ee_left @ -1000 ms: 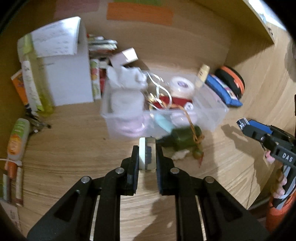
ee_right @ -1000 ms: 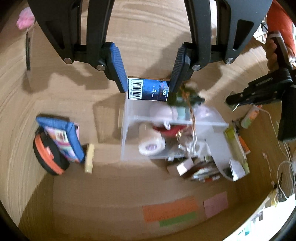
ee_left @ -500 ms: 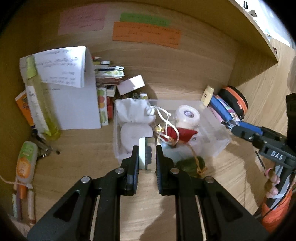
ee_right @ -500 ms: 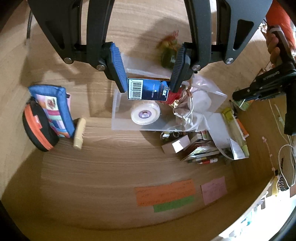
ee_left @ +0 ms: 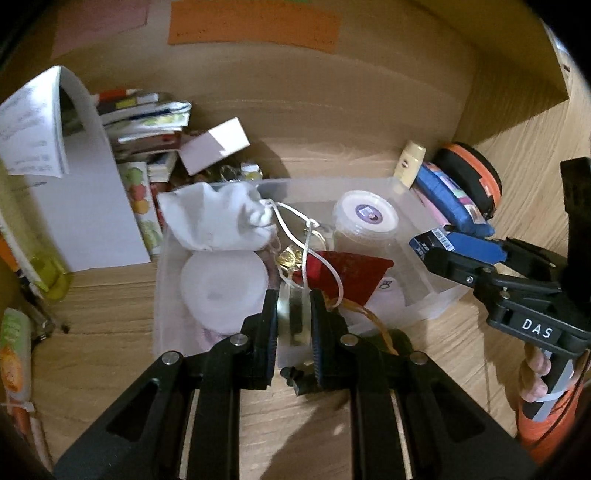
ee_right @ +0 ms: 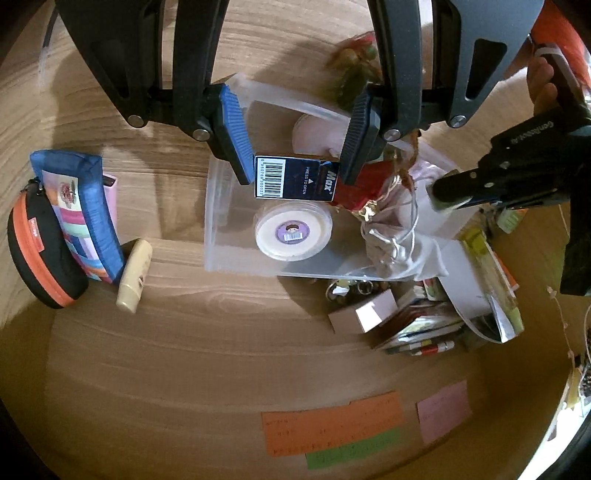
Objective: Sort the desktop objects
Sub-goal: 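Carry the white clip into the bin with left tool while right tool drops the blue card there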
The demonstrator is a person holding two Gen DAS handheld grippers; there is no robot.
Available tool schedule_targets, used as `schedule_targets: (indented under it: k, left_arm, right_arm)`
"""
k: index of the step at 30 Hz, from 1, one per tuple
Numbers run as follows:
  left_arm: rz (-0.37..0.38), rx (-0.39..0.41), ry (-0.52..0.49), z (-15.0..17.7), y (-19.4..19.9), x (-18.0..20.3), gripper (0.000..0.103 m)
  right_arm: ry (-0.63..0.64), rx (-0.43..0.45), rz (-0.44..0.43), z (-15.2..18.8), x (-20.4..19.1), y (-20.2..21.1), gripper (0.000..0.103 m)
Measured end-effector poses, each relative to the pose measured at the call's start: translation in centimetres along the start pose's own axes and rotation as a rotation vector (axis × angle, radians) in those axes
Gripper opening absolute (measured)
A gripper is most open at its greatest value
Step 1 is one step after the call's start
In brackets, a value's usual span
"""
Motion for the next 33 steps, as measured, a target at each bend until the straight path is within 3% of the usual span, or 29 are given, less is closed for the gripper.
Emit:
schedule_targets:
  k: [10,21,24,28,33]
  left_arm:
    - [0.011,-0.026,-0.005,0.0,-1.1,0.0,0.015]
    - [0.001,0.002,-0.017,0.3,1.1,0.1,0.016]
    - [0.003,0.01,-0.005,0.6,2.0,-0.3,0.025]
    - [-0.004,0.032,0.003,1.1,3.5,-0.7,0.029]
    - [-0.02,0.064,0.004,2.1,5.3,-1.1,0.048]
  right_arm:
    - [0.017,-0.032,0.037,-0.1,-0.1,-1.3,0.044]
    - [0.07,-0.019,0.091,0.2,-1.5,-0.6,0.045]
    - [0.065,-0.014,0.093,0.4,-1.6,0.1,0.045]
    - [0.06,0.002,0.095,0.9,-1.8,1.6,0.049]
    - [0.063,0.024,0.098,1.8,-2.5,3.3,0.059]
Point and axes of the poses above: each gripper's, at about its wrist camera, not at the fingertips, and y roughly against the way its jaws point, x to its right, z to its underside, the point moved 3 cm from there along -y, roughly the way its jaws point, and after that the axes turned 1 degree about y, right-handed, at the moved point
